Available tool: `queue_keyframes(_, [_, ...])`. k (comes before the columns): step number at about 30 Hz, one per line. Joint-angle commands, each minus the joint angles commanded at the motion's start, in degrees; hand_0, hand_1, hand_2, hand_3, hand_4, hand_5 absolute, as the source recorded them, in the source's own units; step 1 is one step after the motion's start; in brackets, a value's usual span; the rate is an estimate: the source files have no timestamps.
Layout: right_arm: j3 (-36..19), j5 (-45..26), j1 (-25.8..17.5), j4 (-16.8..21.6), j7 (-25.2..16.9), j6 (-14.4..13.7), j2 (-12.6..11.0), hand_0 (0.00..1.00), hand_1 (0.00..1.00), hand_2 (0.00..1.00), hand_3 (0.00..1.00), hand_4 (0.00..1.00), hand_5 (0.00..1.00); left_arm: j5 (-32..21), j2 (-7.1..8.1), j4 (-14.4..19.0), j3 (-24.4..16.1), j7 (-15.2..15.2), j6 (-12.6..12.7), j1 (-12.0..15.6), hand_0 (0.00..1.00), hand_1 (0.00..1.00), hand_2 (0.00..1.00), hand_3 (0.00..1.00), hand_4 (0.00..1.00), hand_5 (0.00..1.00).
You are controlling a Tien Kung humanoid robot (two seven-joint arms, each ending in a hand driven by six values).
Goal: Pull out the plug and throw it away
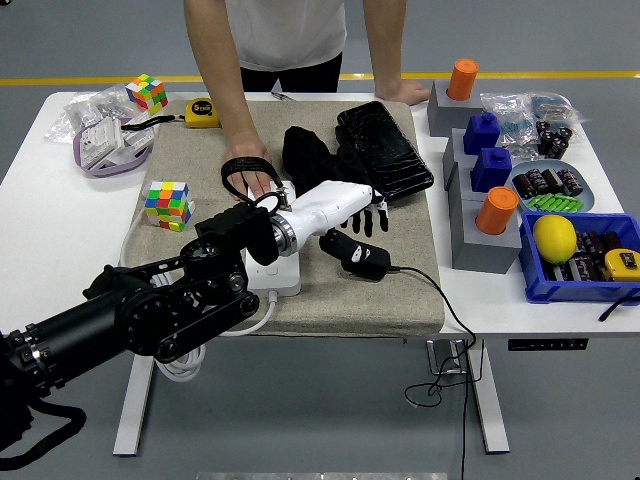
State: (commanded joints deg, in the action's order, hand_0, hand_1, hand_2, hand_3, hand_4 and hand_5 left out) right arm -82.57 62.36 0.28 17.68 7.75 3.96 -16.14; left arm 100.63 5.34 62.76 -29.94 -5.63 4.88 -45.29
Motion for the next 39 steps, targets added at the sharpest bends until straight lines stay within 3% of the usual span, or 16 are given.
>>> queue_keyframes(4, [-0.1, 0.0, -0.1, 0.1, -0.1, -0.1, 0.0, 0.569, 0.649, 0.671, 0.573, 0.969, 0.514, 0.9, 1.49, 2.1, -2.8, -1.4, -0.9, 2.6, 0.579, 0.633, 0.555, 0.604, 0.872, 0.054])
queue_keyframes(5, [-0.1, 0.1, -0.2, 0.1, -0.1, -0.1, 0.0, 0.568, 0.649, 0.671, 0.573, 0.97, 0.515, 1.3, 2.05, 2.8, -3.8, -2.0, -1.4, 3.7, 0.463, 0.586, 0.553, 0.8, 0.898, 0.096])
queue_keyframes(10, [-0.7, 0.3, -0.3, 0.1, -0.1, 0.0, 0.2, 0.568, 0.649, 0.671, 0.573, 0.97, 0.515, 2.5, 4.24, 5.6, -7.2, -4.2, -3.6, 7.6, 0.463, 0.586, 0.553, 0.8, 0.898, 0.096])
queue_keyframes(11, [-0.9, 0.3, -0.4, 0.1, -0.1, 0.0, 0.3, 0.568, 0.649, 0.671, 0.572, 0.97, 0.514, 3.3, 4.87, 6.5, -8.3, -4.2, -3.7, 8.8, 0.309, 0.324, 0.328, 0.699, 0.592, 0.023])
queue_keyframes(16, [-1.4, 0.4, -0.5, 0.1, -0.1, 0.0, 0.5, 0.568, 0.649, 0.671, 0.572, 0.97, 0.514, 5.1, 7.07, 10.4, -12.6, -4.7, -4.8, 13.5, 0.309, 0.324, 0.328, 0.699, 0.592, 0.023])
queue_keyframes(17, [-1.5, 0.4, -0.5, 0.2, -0.1, 0.0, 0.5, 0.568, 0.648, 0.671, 0.573, 0.971, 0.514, 5.3, 7.44, 11.2, -13.4, -5.4, -5.6, 14.3, 0.158, 0.054, 0.104, 0.702, 0.374, 0.002])
queue_keyframes(28, [-1.9, 0.5, -0.8, 0.1, -0.1, 0.1, 0.7, 0.568, 0.648, 0.671, 0.572, 0.969, 0.513, 6.8, 11.74, 19.4, -19.0, -15.6, -18.1, 21.1, 0.111, 0.027, 0.091, 0.696, 0.391, 0.002])
queue_keyframes(29, [-1.9, 0.6, -0.8, 0.1, -0.1, 0.1, 0.7, 0.568, 0.648, 0.671, 0.572, 0.969, 0.513, 6.8, 11.99, 19.8, -19.3, -16.2, -18.7, 21.5, 0.092, 0.027, 0.091, 0.741, 0.407, 0.002])
queue_keyframes(34, [-1.9, 0.5, -0.8, 0.2, -0.2, 0.1, 0.8, 0.568, 0.648, 0.671, 0.572, 0.969, 0.513, 6.7, 12.54, 21.2, -20.4, -18.3, -20.8, 23.0, 0.092, 0.027, 0.091, 0.741, 0.407, 0.002])
queue_keyframes(35, [-1.9, 0.5, -0.7, 0.2, -0.2, 0.1, 0.8, 0.569, 0.649, 0.671, 0.572, 0.97, 0.514, 6.7, 12.59, 21.3, -20.5, -18.4, -20.8, 23.1, 0.077, 0.029, 0.092, 0.773, 0.448, 0.002])
queue_keyframes(39, [-2.0, 0.5, -0.7, 0.2, -0.2, 0.0, 0.8, 0.569, 0.649, 0.671, 0.572, 0.97, 0.514, 6.5, 12.86, 22.3, -20.6, -18.3, -20.8, 23.6, 0.077, 0.029, 0.092, 0.773, 0.448, 0.002])
